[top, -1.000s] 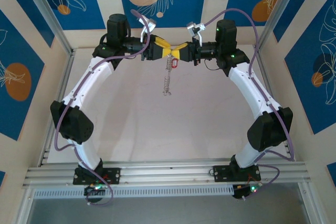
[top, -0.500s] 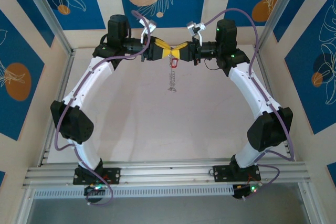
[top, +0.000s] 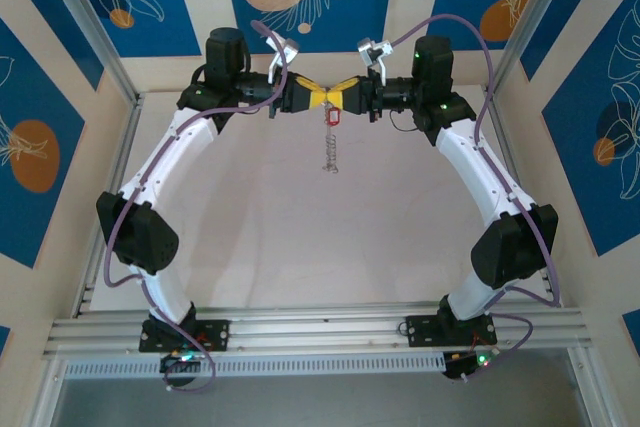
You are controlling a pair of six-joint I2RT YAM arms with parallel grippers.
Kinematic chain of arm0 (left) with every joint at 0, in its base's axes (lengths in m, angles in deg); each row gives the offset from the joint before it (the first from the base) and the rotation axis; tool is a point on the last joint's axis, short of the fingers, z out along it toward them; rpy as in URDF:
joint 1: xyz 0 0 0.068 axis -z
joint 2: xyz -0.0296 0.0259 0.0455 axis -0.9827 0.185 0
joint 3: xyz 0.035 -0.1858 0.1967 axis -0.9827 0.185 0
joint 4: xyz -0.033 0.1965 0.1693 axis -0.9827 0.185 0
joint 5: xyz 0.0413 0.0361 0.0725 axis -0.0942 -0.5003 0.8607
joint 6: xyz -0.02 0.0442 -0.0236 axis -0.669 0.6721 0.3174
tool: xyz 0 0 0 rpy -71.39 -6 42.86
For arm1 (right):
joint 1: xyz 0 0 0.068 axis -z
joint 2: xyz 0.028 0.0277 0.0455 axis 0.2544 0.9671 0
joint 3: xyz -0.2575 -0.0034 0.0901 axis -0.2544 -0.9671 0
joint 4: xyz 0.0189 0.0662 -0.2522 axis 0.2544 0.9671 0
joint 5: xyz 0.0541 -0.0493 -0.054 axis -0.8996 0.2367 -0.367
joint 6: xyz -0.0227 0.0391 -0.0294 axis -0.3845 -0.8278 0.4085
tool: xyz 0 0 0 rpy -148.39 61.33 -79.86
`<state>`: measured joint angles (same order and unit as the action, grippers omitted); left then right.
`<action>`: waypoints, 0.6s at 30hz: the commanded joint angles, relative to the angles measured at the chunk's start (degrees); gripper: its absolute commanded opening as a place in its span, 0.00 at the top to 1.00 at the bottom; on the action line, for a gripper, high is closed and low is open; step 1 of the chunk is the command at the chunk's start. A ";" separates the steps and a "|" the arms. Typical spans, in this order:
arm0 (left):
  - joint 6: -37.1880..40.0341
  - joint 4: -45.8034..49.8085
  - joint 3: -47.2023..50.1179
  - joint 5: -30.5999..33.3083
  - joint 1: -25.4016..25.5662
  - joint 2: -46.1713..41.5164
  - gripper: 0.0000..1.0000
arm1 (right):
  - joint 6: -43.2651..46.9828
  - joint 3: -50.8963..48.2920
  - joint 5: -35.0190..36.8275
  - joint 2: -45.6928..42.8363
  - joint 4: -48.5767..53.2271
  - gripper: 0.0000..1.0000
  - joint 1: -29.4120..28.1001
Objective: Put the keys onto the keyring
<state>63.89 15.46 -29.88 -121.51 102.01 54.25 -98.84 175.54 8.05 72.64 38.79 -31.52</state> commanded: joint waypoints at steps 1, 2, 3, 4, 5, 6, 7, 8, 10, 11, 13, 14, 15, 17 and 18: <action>-3.33 -6.17 1.51 1.02 1.32 -1.01 1.00 | -2.27 -0.60 0.27 -1.33 -3.40 0.93 -0.02; -4.83 -8.76 2.95 3.48 1.25 -1.90 1.00 | -3.32 -1.72 1.01 -2.14 -5.18 0.85 0.36; -5.83 -10.71 4.39 5.78 1.31 -2.89 1.00 | -4.58 -3.14 2.20 -3.30 -7.09 0.76 0.78; -6.93 -12.84 5.55 7.34 1.27 -3.71 1.00 | -5.45 -4.41 3.11 -4.40 -8.66 0.71 1.22; -8.98 -15.78 7.06 9.02 1.26 -4.52 1.00 | -6.58 -6.02 3.38 -5.52 -10.51 0.67 1.88; -10.88 -18.18 8.18 10.40 1.26 -5.16 1.00 | -7.82 -7.43 3.34 -6.61 -12.45 0.65 2.58; -12.53 -20.03 8.91 11.15 1.29 -5.57 1.00 | -8.49 -8.64 3.61 -7.53 -13.74 0.64 3.07; -14.55 -22.35 9.66 11.97 1.32 -5.89 1.00 | -9.06 -10.12 4.03 -8.55 -14.91 0.63 3.53; -17.70 -25.85 10.71 12.43 1.34 -6.25 1.00 | -9.16 -13.03 5.33 -10.66 -16.39 0.63 4.15; -19.25 -27.63 11.33 12.56 1.32 -6.56 1.00 | -9.03 -14.77 6.72 -11.78 -16.98 0.62 4.28; -21.86 -30.69 12.58 12.74 1.41 -7.07 1.00 | -9.15 -18.41 9.83 -13.45 -18.85 0.62 4.39; -22.69 -31.85 13.18 12.87 1.49 -7.31 1.00 | -9.51 -20.29 11.88 -14.19 -20.20 0.62 4.37; -23.49 -32.96 13.67 13.16 1.57 -7.57 1.00 | -9.92 -22.31 14.54 -14.93 -21.58 0.62 4.26; -25.14 -35.25 14.72 13.73 1.73 -8.08 1.00 | -11.12 -25.63 17.78 -15.76 -25.13 0.62 4.12; -26.08 -36.76 15.40 13.96 1.83 -8.40 1.00 | -11.93 -27.14 19.02 -16.03 -27.06 0.62 4.08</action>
<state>42.73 -12.49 -15.54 -108.94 103.26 48.98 -108.46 151.95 20.09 57.43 18.27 -27.14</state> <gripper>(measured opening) 0.047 0.379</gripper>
